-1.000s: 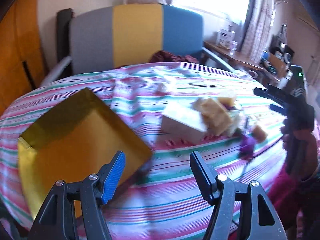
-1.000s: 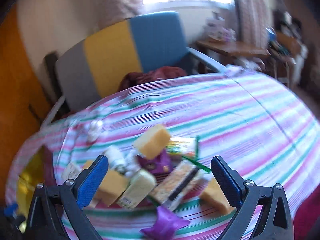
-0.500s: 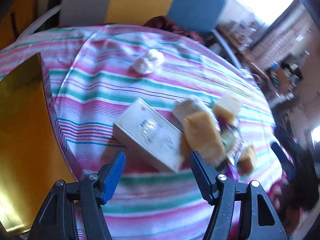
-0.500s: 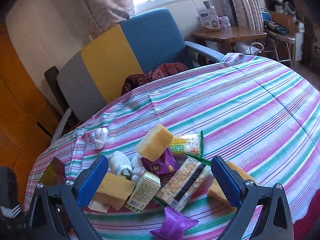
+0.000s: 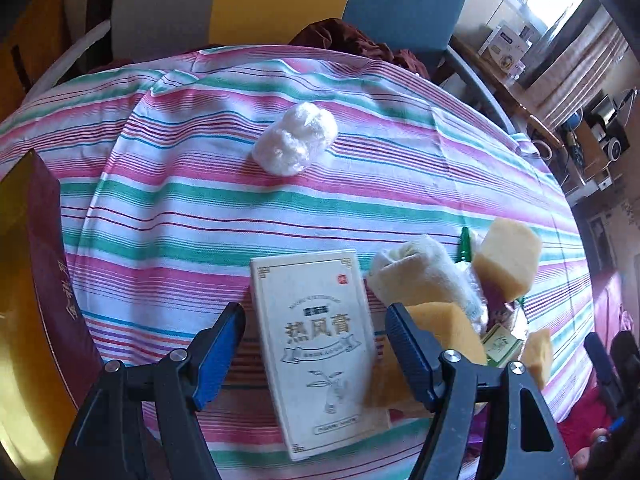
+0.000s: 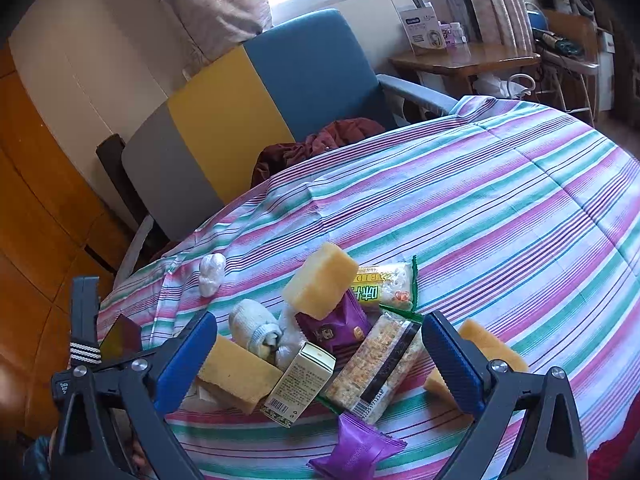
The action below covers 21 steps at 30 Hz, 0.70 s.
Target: Organize objects
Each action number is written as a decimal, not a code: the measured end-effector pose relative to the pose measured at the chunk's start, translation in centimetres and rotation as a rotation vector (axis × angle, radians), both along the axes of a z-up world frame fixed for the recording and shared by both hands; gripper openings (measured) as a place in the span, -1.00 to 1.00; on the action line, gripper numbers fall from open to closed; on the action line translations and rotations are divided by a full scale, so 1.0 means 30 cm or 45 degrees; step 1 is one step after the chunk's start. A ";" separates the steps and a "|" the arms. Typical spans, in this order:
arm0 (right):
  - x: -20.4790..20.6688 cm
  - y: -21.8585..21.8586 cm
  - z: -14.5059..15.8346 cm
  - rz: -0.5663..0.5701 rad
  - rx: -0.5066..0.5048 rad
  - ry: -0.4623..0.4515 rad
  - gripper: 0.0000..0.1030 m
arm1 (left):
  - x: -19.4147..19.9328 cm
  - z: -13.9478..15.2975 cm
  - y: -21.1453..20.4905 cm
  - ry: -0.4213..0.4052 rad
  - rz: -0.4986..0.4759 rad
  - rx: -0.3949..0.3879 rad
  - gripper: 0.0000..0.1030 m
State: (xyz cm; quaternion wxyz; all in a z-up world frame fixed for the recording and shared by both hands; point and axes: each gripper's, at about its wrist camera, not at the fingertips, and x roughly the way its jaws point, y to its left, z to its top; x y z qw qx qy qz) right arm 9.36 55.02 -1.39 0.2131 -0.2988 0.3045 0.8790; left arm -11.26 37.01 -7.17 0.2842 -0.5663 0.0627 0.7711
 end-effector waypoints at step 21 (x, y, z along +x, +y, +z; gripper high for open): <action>-0.166 -0.290 -0.064 0.575 0.257 -0.241 0.91 | 0.129 0.192 -0.246 0.182 -0.096 0.204 0.01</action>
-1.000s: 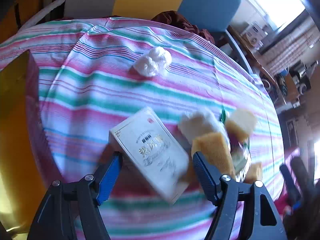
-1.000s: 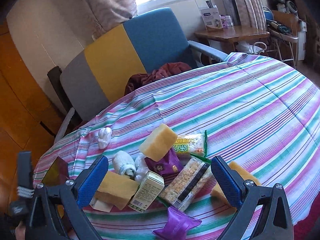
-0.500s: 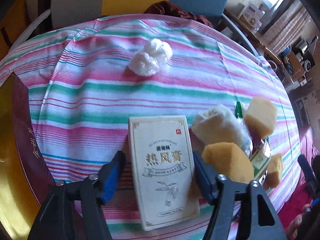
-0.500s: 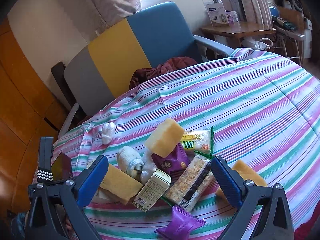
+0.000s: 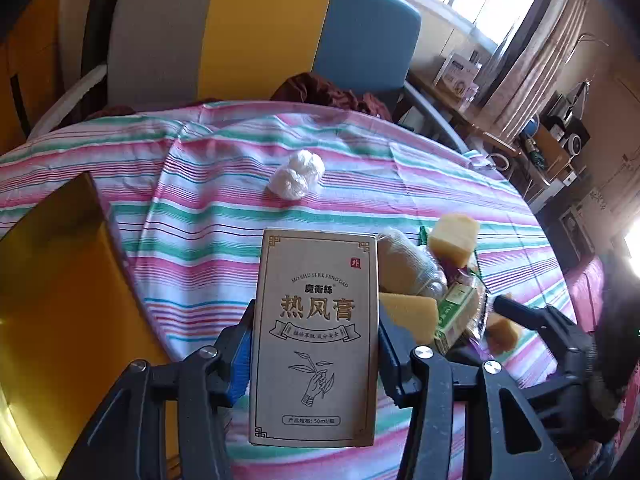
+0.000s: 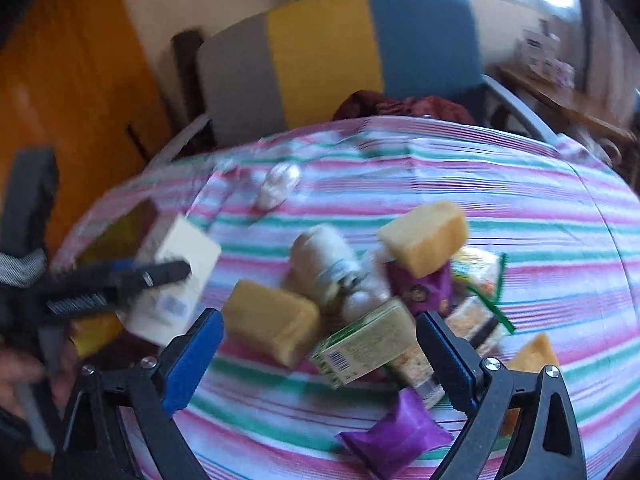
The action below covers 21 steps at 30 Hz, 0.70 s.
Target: Organize objects
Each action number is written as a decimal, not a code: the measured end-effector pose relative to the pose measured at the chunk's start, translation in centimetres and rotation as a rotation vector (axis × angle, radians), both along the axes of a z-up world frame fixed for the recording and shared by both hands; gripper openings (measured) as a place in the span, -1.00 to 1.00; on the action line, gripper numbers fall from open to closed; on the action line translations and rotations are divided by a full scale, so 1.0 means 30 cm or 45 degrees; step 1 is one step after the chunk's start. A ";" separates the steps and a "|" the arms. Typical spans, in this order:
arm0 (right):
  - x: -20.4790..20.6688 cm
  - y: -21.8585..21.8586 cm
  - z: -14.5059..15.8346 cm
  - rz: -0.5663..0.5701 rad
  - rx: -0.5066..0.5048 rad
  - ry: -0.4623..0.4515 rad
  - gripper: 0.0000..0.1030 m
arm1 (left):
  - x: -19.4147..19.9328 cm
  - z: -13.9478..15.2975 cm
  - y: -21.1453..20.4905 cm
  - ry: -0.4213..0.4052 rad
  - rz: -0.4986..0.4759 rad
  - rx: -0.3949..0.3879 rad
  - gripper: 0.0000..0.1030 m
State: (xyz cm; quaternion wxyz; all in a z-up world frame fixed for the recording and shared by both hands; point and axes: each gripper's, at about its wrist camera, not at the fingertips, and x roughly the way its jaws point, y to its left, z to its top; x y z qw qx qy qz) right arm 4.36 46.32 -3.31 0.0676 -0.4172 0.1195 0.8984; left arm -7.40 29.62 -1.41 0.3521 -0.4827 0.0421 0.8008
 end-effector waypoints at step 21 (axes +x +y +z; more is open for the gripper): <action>-0.236 -0.232 -0.152 0.417 0.485 -0.349 0.08 | -0.166 -0.011 -0.779 0.042 0.554 -0.070 0.01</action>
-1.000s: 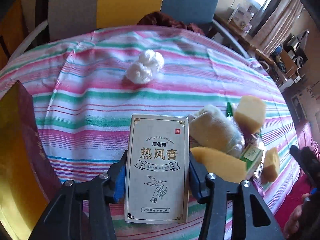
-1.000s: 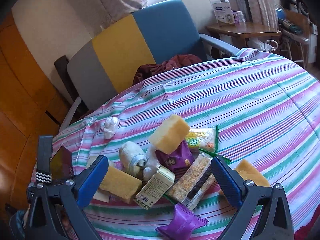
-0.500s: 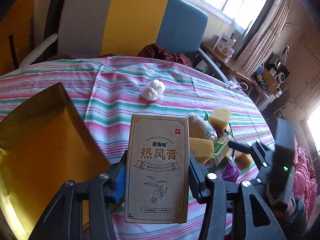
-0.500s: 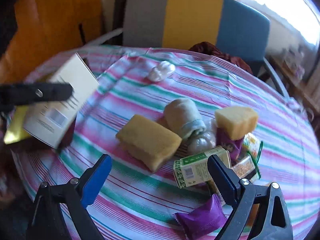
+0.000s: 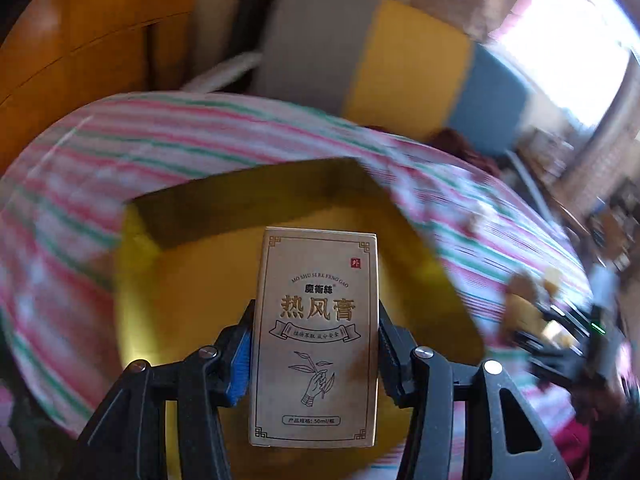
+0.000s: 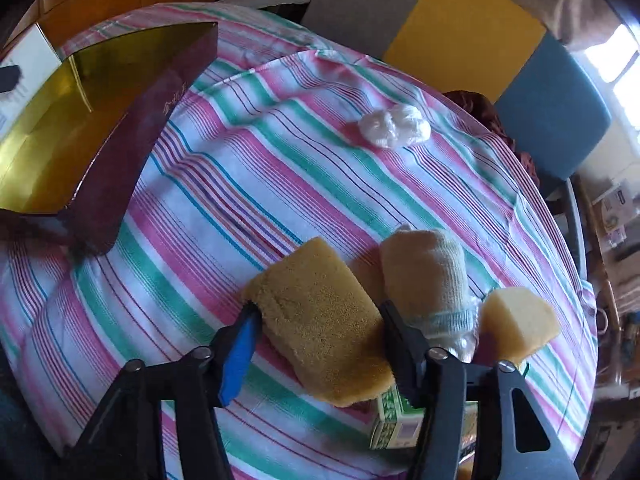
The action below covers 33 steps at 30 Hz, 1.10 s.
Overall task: Organize objects
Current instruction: 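Carry the white box into the gold tray with the left tool while the right tool grasps a yellow sponge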
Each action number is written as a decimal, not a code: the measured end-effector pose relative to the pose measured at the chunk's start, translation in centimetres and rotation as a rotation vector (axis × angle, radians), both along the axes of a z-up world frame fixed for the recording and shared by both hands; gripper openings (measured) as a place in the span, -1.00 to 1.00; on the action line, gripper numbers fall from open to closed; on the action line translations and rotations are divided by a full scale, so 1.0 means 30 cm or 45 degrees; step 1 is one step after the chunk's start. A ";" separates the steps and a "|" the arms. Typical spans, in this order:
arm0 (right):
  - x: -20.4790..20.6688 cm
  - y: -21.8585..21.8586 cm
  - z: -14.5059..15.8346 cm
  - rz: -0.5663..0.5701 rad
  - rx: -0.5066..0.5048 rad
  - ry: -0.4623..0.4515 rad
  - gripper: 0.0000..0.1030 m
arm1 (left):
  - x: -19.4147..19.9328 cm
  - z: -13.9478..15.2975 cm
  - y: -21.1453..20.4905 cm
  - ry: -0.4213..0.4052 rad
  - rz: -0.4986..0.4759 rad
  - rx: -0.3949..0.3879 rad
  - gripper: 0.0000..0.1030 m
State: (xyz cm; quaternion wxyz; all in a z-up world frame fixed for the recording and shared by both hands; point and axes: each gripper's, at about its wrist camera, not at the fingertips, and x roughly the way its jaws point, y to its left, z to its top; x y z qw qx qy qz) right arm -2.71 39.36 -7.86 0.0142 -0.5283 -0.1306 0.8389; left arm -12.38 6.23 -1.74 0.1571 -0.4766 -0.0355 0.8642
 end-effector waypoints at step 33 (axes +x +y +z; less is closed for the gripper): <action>0.061 0.058 0.015 -0.163 -0.223 0.195 0.06 | -0.217 -0.032 -0.197 0.030 0.379 -0.165 0.24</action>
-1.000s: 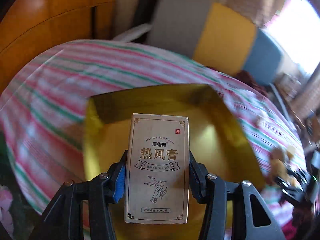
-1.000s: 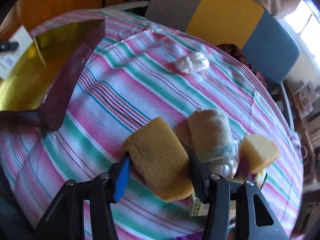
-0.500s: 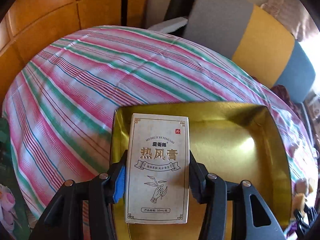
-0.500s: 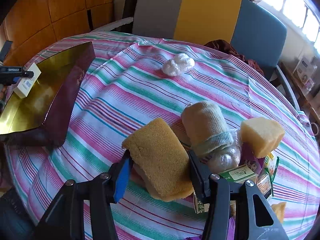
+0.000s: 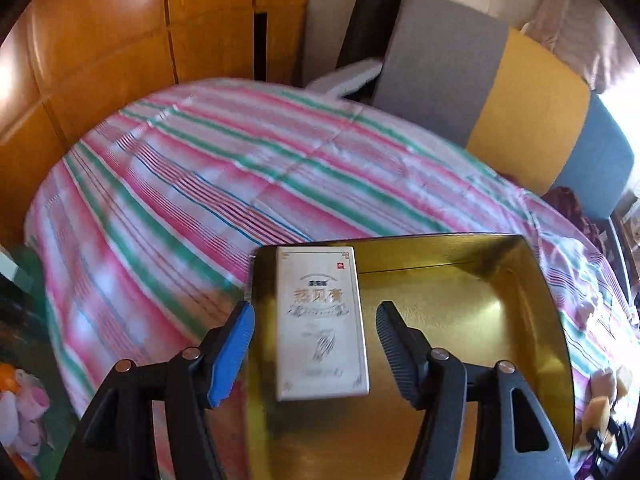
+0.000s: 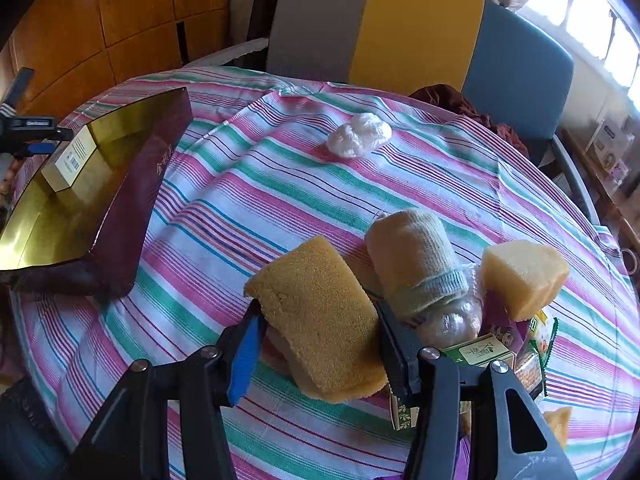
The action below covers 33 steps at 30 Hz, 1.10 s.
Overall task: Organize objects
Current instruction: 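Carry the white box into the gold tray with the left tool while the right tool grasps a yellow sponge, then lower the yellow sponge into the tray beside the box, open right tool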
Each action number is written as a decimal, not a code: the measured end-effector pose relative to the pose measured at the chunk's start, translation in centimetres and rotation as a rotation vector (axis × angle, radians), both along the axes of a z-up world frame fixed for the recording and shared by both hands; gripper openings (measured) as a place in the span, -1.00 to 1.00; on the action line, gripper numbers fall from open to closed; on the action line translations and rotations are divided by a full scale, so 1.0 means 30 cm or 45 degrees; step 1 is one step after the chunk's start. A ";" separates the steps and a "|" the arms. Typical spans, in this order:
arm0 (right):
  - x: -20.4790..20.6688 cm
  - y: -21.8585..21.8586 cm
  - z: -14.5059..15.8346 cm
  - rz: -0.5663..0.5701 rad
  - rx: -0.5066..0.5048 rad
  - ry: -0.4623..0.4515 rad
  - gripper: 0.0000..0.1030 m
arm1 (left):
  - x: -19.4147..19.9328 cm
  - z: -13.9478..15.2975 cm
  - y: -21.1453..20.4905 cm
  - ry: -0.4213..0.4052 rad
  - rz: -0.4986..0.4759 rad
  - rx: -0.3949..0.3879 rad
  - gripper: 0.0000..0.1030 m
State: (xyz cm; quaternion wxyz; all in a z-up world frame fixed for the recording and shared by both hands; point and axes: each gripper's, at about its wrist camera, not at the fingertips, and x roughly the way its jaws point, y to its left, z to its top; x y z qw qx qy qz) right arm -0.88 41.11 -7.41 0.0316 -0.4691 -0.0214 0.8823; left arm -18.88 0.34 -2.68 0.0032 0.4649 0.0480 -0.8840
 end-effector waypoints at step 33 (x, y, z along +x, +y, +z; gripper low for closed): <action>-0.320 -0.845 0.106 0.311 -0.588 -0.118 0.12 | 0.485 0.010 -0.209 0.090 -0.022 0.135 0.23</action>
